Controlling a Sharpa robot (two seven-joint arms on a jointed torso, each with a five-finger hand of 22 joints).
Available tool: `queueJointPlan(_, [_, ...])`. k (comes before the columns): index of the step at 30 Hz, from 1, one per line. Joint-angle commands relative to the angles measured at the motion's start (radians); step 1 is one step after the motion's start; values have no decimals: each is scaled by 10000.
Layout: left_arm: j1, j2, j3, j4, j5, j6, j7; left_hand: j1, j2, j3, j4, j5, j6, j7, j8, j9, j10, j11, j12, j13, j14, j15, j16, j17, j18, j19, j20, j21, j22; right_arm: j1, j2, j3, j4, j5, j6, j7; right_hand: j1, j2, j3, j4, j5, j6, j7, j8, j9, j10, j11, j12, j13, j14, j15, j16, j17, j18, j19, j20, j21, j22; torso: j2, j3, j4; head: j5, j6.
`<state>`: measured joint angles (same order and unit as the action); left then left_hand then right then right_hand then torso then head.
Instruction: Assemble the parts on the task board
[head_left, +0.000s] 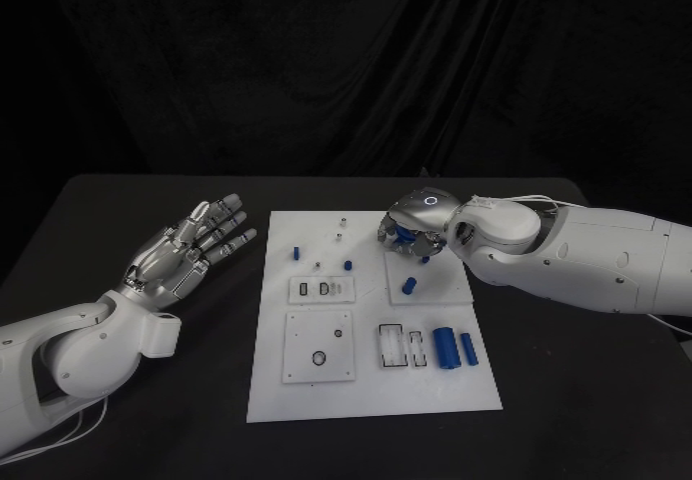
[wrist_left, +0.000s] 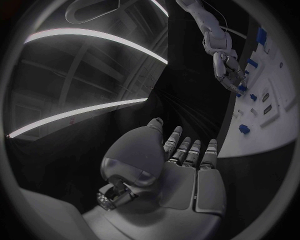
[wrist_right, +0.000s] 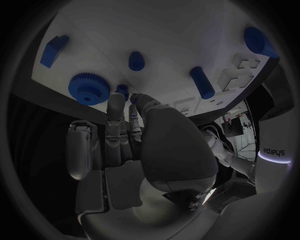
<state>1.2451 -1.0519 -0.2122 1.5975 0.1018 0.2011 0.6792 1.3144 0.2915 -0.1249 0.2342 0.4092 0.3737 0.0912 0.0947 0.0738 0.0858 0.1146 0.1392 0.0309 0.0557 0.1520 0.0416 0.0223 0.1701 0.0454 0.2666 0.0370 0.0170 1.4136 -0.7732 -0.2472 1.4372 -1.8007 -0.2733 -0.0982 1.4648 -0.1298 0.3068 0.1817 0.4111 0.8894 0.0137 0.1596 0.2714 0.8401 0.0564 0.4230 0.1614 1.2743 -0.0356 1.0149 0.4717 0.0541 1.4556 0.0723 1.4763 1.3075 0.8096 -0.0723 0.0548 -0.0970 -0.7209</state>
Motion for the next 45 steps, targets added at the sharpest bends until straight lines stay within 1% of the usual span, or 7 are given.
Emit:
queueJointPlan(1, [6, 35, 9, -7, 41, 185, 1482, 122, -23, 19, -78, 82, 30, 21, 42, 17, -55, 46, 58, 4, -56, 15, -18, -15, 113, -20, 25, -61, -8, -35, 8, 4, -22, -94, -258, 117, 65, 51, 71, -21, -85, 52, 1, 15, 38, 119, -15, -73, 4, 14, -54, -34, 9, -111, 67, -13, 60, 940, -4, -3, -10, 14, -16])
queueJointPlan(17, [3, 75, 9, -97, 41, 250, 1245, 195, -16, 131, -189, 236, -25, 37, 25, 12, -99, 43, 28, -5, -78, 35, -32, -24, 108, -34, 39, -75, -13, -50, -31, 4, -7, 301, -399, 160, -83, -105, 150, -76, -1329, -127, -32, -131, 346, 412, 74, -705, -227, 28, -8, -227, -178, -116, 69, 3, 36, 997, -13, -4, -15, 45, 5])
queueJointPlan(21, [1, 67, 9, -99, 41, 261, 1213, 205, -18, 150, -209, 252, -41, 37, 19, 10, -115, 39, 16, -8, -87, 43, -39, -28, 107, -38, 44, -78, -14, -50, -168, 4, 142, 319, -868, 171, -225, -119, -50, -21, -1931, -232, -23, -265, 357, -34, 113, -1037, -302, -50, 42, -333, -300, -70, -50, 60, -83, 840, -18, -3, -6, 40, 14])
queueJointPlan(28, [0, 32, 9, -94, 41, 257, 1189, 232, -12, 201, -260, 307, -47, 36, 16, 11, -130, 33, 16, -7, -91, 53, -39, -28, 106, -38, 54, -79, -14, -48, -624, 4, 671, 328, -1869, 259, -363, -71, -190, 61, -2023, -240, 17, -312, 362, -63, 113, -1045, -272, -7, 49, -263, -178, -70, -44, 74, -88, 853, -21, 5, -15, 95, 46])
queueJointPlan(34, [-1, -9, 9, -85, 41, 229, 1169, 257, -8, 253, -305, 358, -44, 37, 18, 14, -135, 36, 18, -6, -92, 55, -39, -28, 107, -36, 59, -79, -13, -45, -1040, 4, 1051, 330, -1846, 177, -433, 54, -323, 131, -2098, 82, 271, -222, 428, 73, 77, -967, -197, -6, 34, -261, -178, -72, -35, 67, -94, 877, -17, 1, -17, 103, 57])
queueJointPlan(38, [-2, -19, 9, -86, 41, 222, 1153, 272, -5, 292, -335, 396, -42, 36, 20, 16, -133, 39, 29, -4, -89, 55, -36, -27, 108, -35, 63, -79, -12, -45, -1283, 3, 1178, 330, -1487, 77, -394, 138, -376, 146, -2149, 326, 673, -185, 445, 235, -84, -850, -118, -25, -51, -280, -185, -70, -34, 8, -104, 896, -24, 5, -18, 114, 59])
queueJointPlan(45, [-4, 0, 8, -122, 41, 230, 1125, 298, -5, 362, -389, 453, -35, 39, 23, 20, -137, 44, 32, -3, -88, 59, -35, -27, 110, -33, 68, -80, -12, -46, -1533, 2, 1238, 331, -1001, 7, -350, 142, -368, 241, -2195, 60, 680, -488, 286, 839, -89, -705, -67, 33, -83, -245, -104, -103, 50, -46, -47, 1030, -33, 1, -18, 104, 35])
